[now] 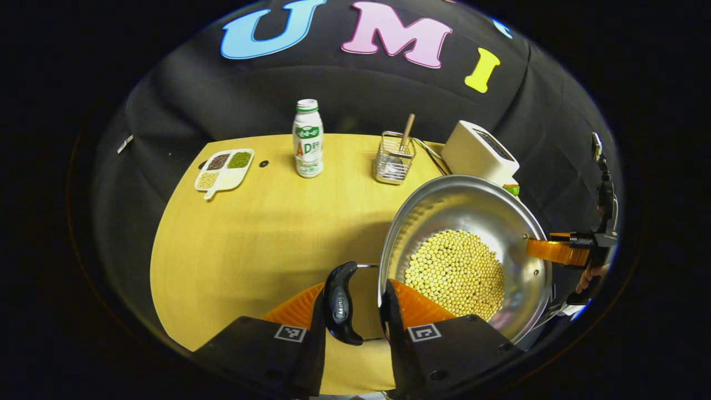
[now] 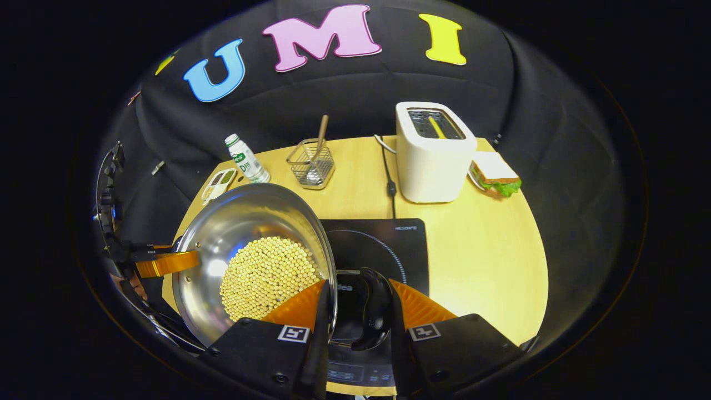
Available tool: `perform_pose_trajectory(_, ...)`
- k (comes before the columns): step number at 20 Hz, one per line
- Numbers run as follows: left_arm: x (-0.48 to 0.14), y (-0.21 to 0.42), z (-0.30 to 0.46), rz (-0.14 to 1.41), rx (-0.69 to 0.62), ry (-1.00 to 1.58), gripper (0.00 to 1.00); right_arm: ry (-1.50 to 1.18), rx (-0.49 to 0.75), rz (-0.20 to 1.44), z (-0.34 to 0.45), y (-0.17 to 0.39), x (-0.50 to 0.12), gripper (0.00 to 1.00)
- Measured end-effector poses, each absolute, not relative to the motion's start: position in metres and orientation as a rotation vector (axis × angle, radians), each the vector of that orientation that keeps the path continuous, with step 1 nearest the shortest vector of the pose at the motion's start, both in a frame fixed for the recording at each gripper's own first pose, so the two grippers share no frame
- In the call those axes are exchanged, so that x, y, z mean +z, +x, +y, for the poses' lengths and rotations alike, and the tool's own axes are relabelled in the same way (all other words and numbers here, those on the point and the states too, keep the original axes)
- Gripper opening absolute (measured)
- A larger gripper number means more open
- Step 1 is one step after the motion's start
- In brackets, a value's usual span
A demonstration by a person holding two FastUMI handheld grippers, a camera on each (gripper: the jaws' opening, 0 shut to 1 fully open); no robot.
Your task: First push the handle of the pot to place it horizontally, then grasp the pot with both hands and set it on the induction cooktop.
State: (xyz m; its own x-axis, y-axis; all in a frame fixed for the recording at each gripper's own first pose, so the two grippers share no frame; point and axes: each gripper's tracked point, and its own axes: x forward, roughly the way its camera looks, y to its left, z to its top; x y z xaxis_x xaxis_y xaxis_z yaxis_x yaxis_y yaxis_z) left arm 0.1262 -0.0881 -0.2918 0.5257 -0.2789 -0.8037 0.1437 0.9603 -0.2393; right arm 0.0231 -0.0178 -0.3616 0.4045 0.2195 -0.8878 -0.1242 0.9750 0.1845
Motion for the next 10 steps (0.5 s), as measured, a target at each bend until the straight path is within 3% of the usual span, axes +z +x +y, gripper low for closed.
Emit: perform_pose_trajectory(10, -0.312, 0.146, -0.155, 1.010, -0.283, -0.135, 0.52, 0.092, 0.190, 1.160, -0.079, 0.041, -0.394, 0.49)
